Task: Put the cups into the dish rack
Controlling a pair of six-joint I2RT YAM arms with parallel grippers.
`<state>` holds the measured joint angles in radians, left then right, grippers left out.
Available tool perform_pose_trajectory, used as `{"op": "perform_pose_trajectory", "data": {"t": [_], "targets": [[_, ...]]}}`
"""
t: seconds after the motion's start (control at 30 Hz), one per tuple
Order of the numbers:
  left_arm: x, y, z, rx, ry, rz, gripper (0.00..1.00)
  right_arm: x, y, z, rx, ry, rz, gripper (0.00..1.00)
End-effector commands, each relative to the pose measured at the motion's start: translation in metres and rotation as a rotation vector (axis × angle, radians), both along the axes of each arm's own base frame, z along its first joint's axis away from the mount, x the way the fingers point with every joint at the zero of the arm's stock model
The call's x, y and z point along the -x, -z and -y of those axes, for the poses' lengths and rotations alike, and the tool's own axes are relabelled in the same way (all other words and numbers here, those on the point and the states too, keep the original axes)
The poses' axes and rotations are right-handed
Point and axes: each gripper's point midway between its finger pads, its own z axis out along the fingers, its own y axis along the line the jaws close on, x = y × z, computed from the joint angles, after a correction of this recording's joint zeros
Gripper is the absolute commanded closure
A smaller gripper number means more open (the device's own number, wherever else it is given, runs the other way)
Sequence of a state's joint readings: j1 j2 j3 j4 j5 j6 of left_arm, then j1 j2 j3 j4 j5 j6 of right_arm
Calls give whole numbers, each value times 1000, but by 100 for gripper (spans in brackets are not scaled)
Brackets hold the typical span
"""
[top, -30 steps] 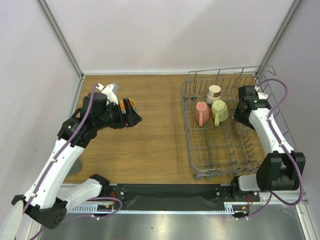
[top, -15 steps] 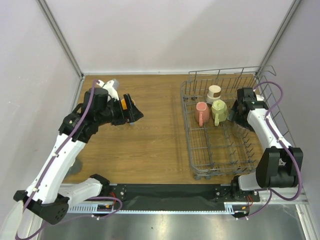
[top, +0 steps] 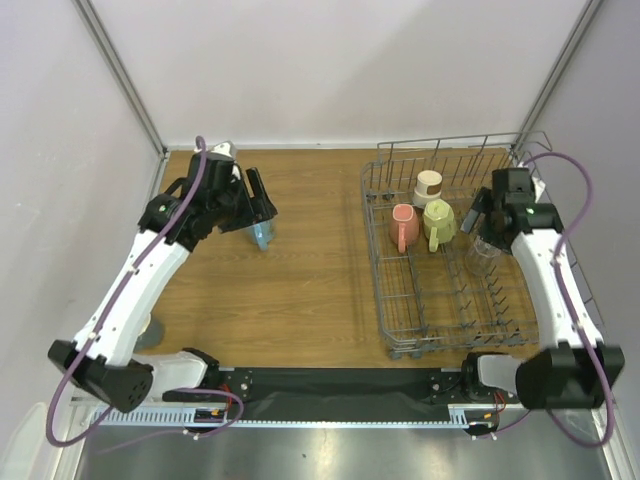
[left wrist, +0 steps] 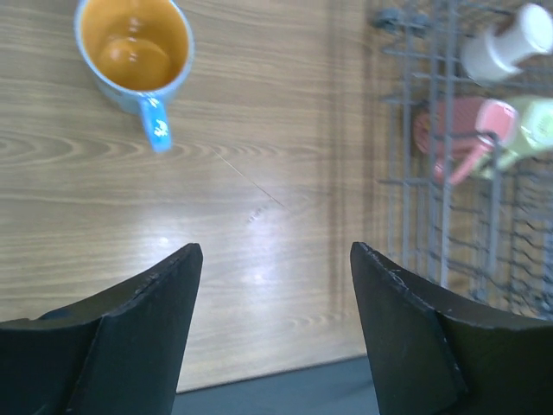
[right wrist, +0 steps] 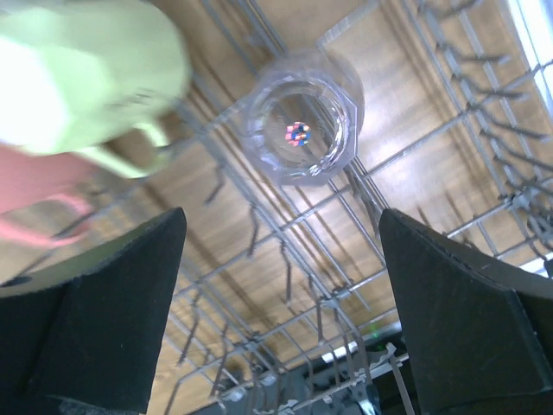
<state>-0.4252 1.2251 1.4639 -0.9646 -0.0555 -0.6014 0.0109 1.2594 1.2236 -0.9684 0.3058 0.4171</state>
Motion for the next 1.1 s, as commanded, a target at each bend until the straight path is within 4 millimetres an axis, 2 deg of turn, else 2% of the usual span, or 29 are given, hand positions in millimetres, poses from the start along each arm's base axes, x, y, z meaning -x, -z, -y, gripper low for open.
{"op": "perform_pose_trajectory", "data": {"t": [0.0,0.07,0.1,0.17,0.2,0.27,0.3,0.37,0.4,0.47,0.53,0.57,0.7,0.87,0.97,1.07], "targets": [[-33,-1,-7,-82,-38,48,27,13,-45,-10,-29,-56,107,0],[-47,7,-10,-130,-53,50,30,21,-58,-24,-61,-100,162,0],[-57,19,-9,-161,-55,25,31,24,-62,-31,-86,-117,181,0],[-69,24,-10,-191,-66,25,32,33,-66,-50,-162,-175,203,0],[-78,35,-11,-228,-72,9,32,37,-65,-61,-208,-205,195,0],[-91,42,-11,-262,-76,8,32,45,-66,-72,-246,-243,190,0],[-98,56,-13,-301,-78,-20,33,50,-66,-80,-262,-277,177,1],[-108,65,-13,-339,-73,-35,32,54,-65,-82,-261,-292,169,0],[-115,62,-16,-368,-85,-27,32,59,-65,-83,-259,-300,163,0],[-127,83,-18,-417,-85,-72,31,62,-66,-83,-253,-313,163,0],[-137,82,-17,-426,-89,-85,30,69,-67,-81,-244,-320,158,0],[-147,85,-14,-431,-86,-90,30,75,-67,-85,-264,-341,147,0],[-164,97,-16,-458,-105,-114,30,86,-68,-80,-240,-347,140,0],[-164,125,-22,-496,-152,-195,35,96,-70,-79,-246,-340,136,0],[-159,147,-21,-492,-169,-252,37,101,-70,-78,-245,-339,131,0],[-157,160,-18,-478,-177,-283,40,106,-68,-77,-245,-338,117,0]]}}
